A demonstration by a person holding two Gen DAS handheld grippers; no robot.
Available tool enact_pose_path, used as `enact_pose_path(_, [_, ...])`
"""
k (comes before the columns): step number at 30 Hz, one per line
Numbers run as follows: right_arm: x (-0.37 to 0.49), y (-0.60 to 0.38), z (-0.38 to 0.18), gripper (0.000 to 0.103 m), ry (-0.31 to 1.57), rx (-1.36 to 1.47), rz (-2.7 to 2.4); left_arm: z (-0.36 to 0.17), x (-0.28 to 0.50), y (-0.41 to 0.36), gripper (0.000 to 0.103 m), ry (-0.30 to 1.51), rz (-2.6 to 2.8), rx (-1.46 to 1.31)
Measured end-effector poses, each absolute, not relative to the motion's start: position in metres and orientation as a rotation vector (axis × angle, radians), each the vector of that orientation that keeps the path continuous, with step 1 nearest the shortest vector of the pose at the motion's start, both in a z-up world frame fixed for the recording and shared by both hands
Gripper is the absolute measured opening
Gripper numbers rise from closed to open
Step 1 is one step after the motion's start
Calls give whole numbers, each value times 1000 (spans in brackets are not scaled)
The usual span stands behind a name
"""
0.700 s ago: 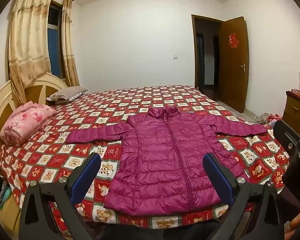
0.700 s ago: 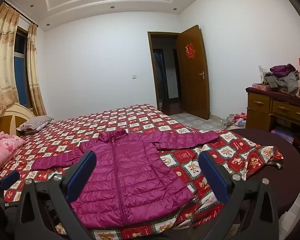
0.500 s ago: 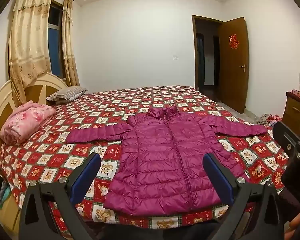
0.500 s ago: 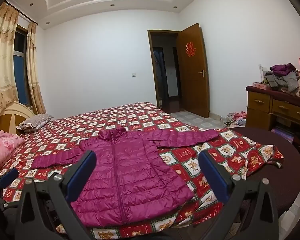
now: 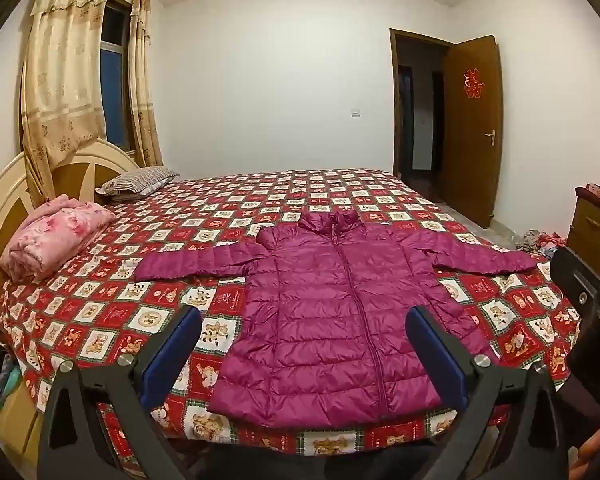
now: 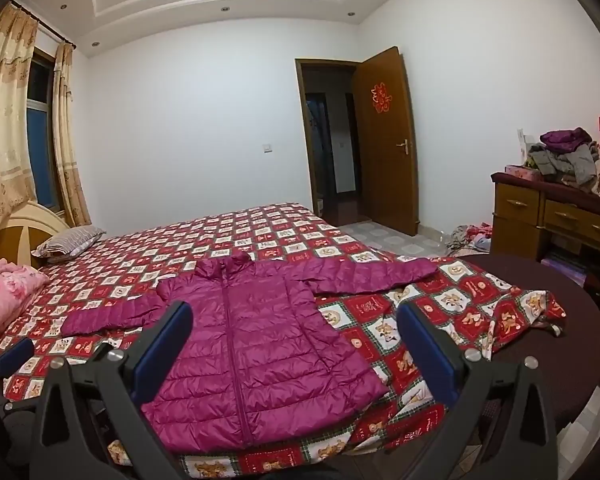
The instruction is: Fold large clothes
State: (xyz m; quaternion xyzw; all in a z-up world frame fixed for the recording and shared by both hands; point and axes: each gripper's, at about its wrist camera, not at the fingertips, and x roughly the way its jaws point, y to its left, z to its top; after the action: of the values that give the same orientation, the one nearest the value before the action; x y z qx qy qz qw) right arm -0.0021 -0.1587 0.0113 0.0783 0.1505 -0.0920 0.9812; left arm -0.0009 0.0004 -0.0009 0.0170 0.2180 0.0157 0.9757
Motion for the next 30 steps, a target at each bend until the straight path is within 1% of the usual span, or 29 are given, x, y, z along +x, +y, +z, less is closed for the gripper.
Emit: enact_pose_path(30, [-3,-158,12,103,305,156,-181,-2,-4,1,102,434,40,49])
